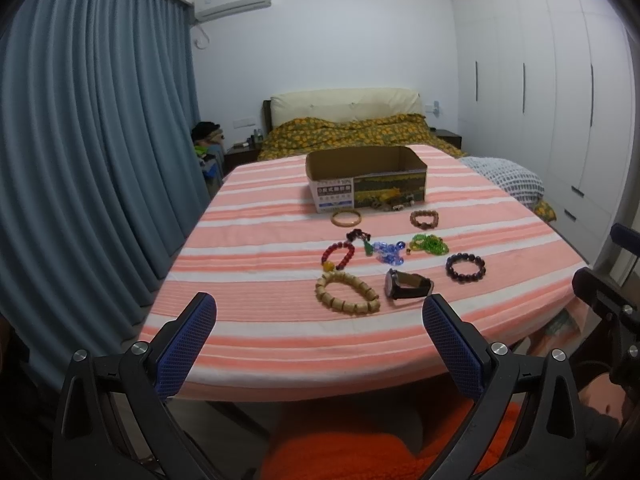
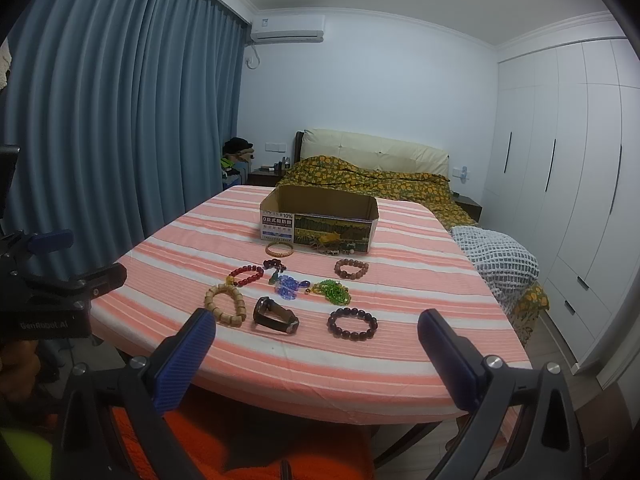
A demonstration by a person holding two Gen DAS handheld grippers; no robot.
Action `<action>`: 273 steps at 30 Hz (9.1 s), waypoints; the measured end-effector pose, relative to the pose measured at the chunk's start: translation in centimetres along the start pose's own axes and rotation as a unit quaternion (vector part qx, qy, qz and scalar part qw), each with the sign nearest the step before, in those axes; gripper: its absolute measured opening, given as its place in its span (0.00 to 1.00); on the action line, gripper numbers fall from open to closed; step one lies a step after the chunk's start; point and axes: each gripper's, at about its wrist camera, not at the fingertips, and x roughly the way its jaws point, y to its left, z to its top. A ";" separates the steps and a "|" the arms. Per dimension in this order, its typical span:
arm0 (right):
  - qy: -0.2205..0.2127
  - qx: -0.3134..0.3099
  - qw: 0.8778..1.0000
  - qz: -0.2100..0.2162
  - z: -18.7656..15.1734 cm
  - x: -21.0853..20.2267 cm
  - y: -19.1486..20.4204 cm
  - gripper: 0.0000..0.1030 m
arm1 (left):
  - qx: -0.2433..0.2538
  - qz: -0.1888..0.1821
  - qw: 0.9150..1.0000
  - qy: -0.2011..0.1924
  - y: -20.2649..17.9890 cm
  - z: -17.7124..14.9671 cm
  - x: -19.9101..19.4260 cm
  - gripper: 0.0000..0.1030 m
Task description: Organize jewelry
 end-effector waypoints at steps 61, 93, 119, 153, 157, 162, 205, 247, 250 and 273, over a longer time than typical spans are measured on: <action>-0.003 0.001 1.000 -0.003 0.2 0.1 -0.1 1.00 | -0.013 -0.009 0.999 0.035 0.9 -0.1 1.2 1.00; 0.060 0.024 0.998 0.000 -1.9 8.9 -7.2 1.00 | -0.001 -0.085 0.990 0.111 3.3 -2.7 11.5 1.00; 0.218 0.026 0.975 0.036 -9.1 22.6 -8.3 1.00 | 0.029 -0.111 0.974 0.195 -0.9 -5.2 22.6 1.00; 0.210 0.012 0.977 0.040 -5.8 28.2 -7.3 0.70 | -0.026 -0.101 0.982 0.156 2.4 -2.1 27.0 0.26; 0.189 0.016 0.981 0.035 -6.1 27.4 -7.5 0.42 | -0.026 -0.087 0.985 0.149 2.3 -2.4 26.4 0.25; 0.188 0.040 0.980 0.044 -6.1 27.0 -8.6 0.23 | -0.039 -0.081 0.985 0.149 2.7 -2.5 26.2 0.25; 0.095 0.013 0.983 0.156 17.0 36.3 -8.4 0.23 | -0.057 -0.179 0.977 0.102 3.5 20.6 34.1 0.25; 0.177 -0.013 0.982 0.059 2.4 28.6 -11.3 0.72 | -0.001 -0.073 0.988 0.134 4.5 5.7 26.8 0.95; 0.177 0.003 0.983 0.046 -0.1 26.1 -11.5 0.72 | -0.002 -0.075 0.988 0.137 4.2 3.0 25.3 0.95; 0.172 0.027 0.985 0.010 -7.5 25.8 -9.5 0.77 | -0.011 -0.042 0.983 0.178 2.7 -3.1 27.1 1.00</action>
